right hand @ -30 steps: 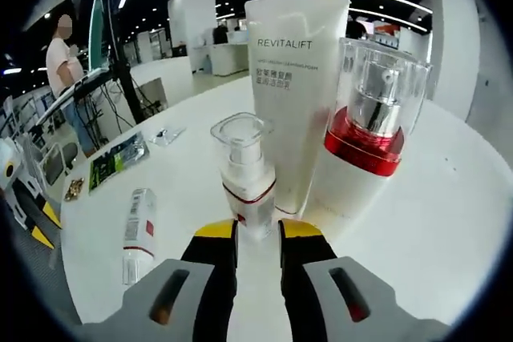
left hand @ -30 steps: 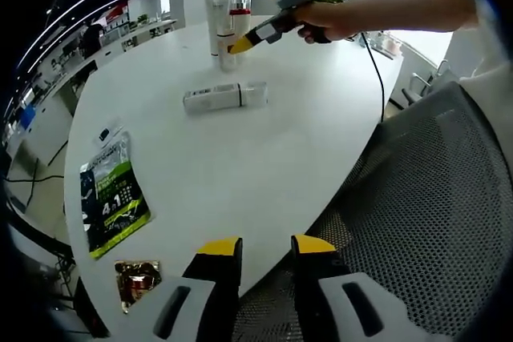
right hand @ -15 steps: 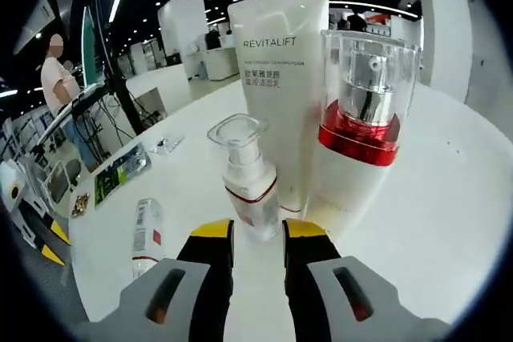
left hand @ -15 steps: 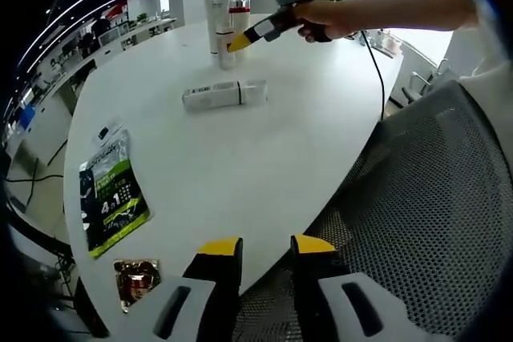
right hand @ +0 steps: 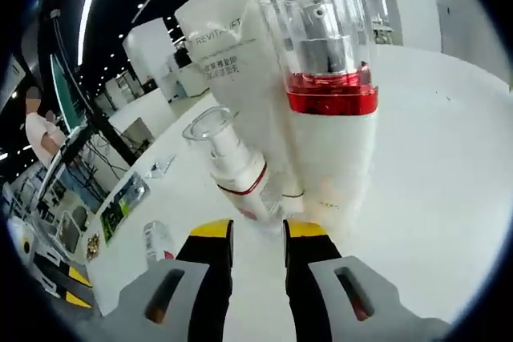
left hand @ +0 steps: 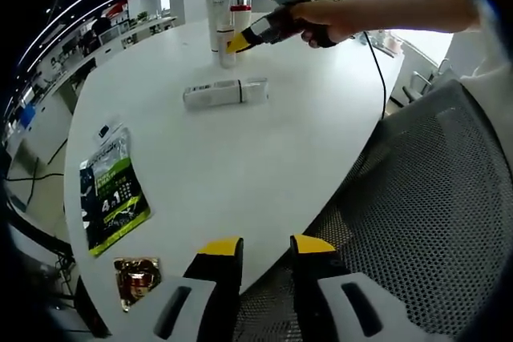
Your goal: Arrange the skincare products in the storage area until every visible bottle or jar stands upright without overlapping.
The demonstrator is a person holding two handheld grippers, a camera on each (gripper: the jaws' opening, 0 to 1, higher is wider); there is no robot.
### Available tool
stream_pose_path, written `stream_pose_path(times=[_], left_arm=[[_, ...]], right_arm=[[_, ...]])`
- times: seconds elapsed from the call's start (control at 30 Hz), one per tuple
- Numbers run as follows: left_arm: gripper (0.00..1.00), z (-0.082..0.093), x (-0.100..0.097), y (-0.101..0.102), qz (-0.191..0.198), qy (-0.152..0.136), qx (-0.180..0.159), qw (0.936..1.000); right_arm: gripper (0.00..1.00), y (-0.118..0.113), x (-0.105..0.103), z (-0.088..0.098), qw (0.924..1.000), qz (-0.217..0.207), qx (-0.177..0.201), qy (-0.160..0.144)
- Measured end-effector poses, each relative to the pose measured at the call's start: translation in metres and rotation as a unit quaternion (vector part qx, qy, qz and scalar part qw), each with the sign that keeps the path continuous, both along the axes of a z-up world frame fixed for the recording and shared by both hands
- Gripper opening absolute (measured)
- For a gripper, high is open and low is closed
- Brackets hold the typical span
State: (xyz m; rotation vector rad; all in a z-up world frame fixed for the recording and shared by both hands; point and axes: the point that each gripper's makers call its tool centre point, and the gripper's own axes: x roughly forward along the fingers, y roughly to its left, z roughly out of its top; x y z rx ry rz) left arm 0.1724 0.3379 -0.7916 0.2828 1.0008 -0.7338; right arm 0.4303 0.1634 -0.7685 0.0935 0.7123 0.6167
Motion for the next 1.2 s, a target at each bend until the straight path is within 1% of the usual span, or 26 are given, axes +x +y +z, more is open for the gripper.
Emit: stream_pose_path(times=[0.07, 0.1, 0.13, 0.2, 0.23, 0.27, 0.3, 0.37, 0.4, 0.43, 0.47, 0.53, 0.57, 0.6, 0.63, 0.67, 0.7, 0.83, 0.9, 0.93, 1.0, 1.07, 1.13, 1.17, 1.2], left_arm=[[0.24, 0.0, 0.0, 0.0, 0.001, -0.001, 0.0, 1.0], [0.24, 0.0, 0.001, 0.0, 0.0, -0.002, 0.001, 1.0], [0.24, 0.0, 0.0, 0.0, 0.0, -0.001, 0.001, 1.0], [0.24, 0.0, 0.0, 0.001, 0.002, 0.0, 0.001, 1.0], [0.24, 0.0, 0.0, 0.001, 0.002, 0.0, 0.001, 1.0], [0.24, 0.0, 0.0, 0.001, 0.002, 0.001, 0.001, 1.0], [0.24, 0.0, 0.0, 0.0, 0.002, 0.001, 0.0, 1.0], [0.24, 0.0, 0.0, 0.001, 0.004, 0.002, 0.0, 1.0], [0.24, 0.0, 0.0, 0.001, 0.004, 0.003, 0.0, 1.0], [0.24, -0.001, 0.0, 0.001, 0.004, 0.003, 0.0, 1.0], [0.24, -0.001, 0.0, 0.001, 0.004, 0.003, 0.001, 1.0], [0.24, 0.001, 0.0, 0.0, 0.007, 0.003, -0.003, 1.0], [0.24, 0.001, 0.001, 0.0, 0.009, 0.002, -0.005, 0.9999], [0.24, 0.001, 0.001, 0.0, 0.011, 0.001, -0.005, 0.9999], [0.24, 0.002, 0.002, 0.0, 0.011, 0.0, -0.006, 0.9999], [0.24, 0.002, 0.003, 0.0, 0.012, -0.002, -0.008, 0.9999], [0.24, 0.002, 0.003, -0.001, 0.012, -0.002, -0.009, 0.9999], [0.24, 0.004, 0.004, 0.0, 0.012, -0.006, -0.009, 0.9999], [0.23, 0.008, 0.007, 0.001, 0.013, -0.02, -0.013, 0.9996], [0.23, 0.008, 0.007, 0.0, 0.015, -0.018, -0.015, 0.9996], [0.23, 0.007, 0.006, 0.0, 0.013, -0.016, -0.013, 0.9997], [0.23, 0.008, 0.006, -0.001, 0.01, -0.017, -0.014, 0.9997], [0.23, 0.009, 0.006, -0.002, 0.011, -0.017, -0.016, 0.9997], [0.24, 0.01, 0.006, -0.003, 0.011, -0.017, -0.019, 0.9996], [0.24, 0.013, 0.006, -0.006, 0.011, -0.019, -0.029, 0.9993]], right_arm=[[0.3, 0.013, -0.013, 0.0, 0.9993, 0.037, 0.005, -0.008], [0.32, 0.023, -0.023, 0.001, 0.9981, 0.06, 0.009, -0.011], [0.35, 0.027, -0.029, 0.001, 0.9972, 0.073, 0.008, -0.016], [0.37, 0.04, -0.045, 0.006, 0.9946, 0.1, 0.014, -0.023], [0.38, 0.047, -0.054, 0.008, 0.9929, 0.115, 0.022, -0.02], [0.39, 0.051, -0.059, 0.008, 0.992, 0.122, 0.022, -0.021], [0.4, 0.055, -0.065, 0.007, 0.9898, 0.139, 0.015, -0.023], [0.4, 0.06, -0.078, 0.0, 0.9842, 0.174, -0.018, -0.028], [0.39, 0.062, -0.083, -0.003, 0.9824, 0.183, -0.026, -0.028], [0.4, 0.063, -0.087, -0.006, 0.9808, 0.191, -0.032, -0.026], [0.4, 0.063, -0.095, -0.014, 0.9768, 0.207, -0.053, -0.018], [0.38, 0.061, -0.101, -0.022, 0.974, 0.211, -0.08, -0.018], [0.37, 0.063, -0.104, -0.023, 0.9732, 0.215, -0.08, -0.02], [0.33, 0.059, -0.107, -0.028, 0.9707, 0.217, -0.101, -0.017], [0.3, 0.061, -0.098, -0.025, 0.9654, 0.227, -0.113, -0.06], [0.26, 0.056, -0.1, -0.031, 0.9612, 0.231, -0.142, -0.052], [0.2, 0.054, -0.1, -0.033, 0.9592, 0.232, -0.152, -0.053], [0.19, 0.056, -0.097, -0.032, 0.9623, 0.222, -0.149, -0.051], [0.18, 0.056, -0.098, -0.034, 0.9631, 0.219, -0.147, -0.05], [0.18, 0.056, -0.099, -0.034, 0.9635, 0.22, -0.144, -0.05], [0.18, 0.056, -0.104, -0.024, 0.9662, 0.216, -0.129, -0.055], [0.17, 0.055, -0.107, -0.021, 0.9673, 0.215, -0.123, -0.055], [0.17, 0.053, -0.111, -0.011, 0.9707, 0.206, -0.109, -0.058], [0.17, 0.05, -0.112, -0.007, 0.972, 0.202, -0.105, -0.059], [0.17, 0.048, -0.114, -0.003, 0.9736, 0.197, -0.098, -0.059]])
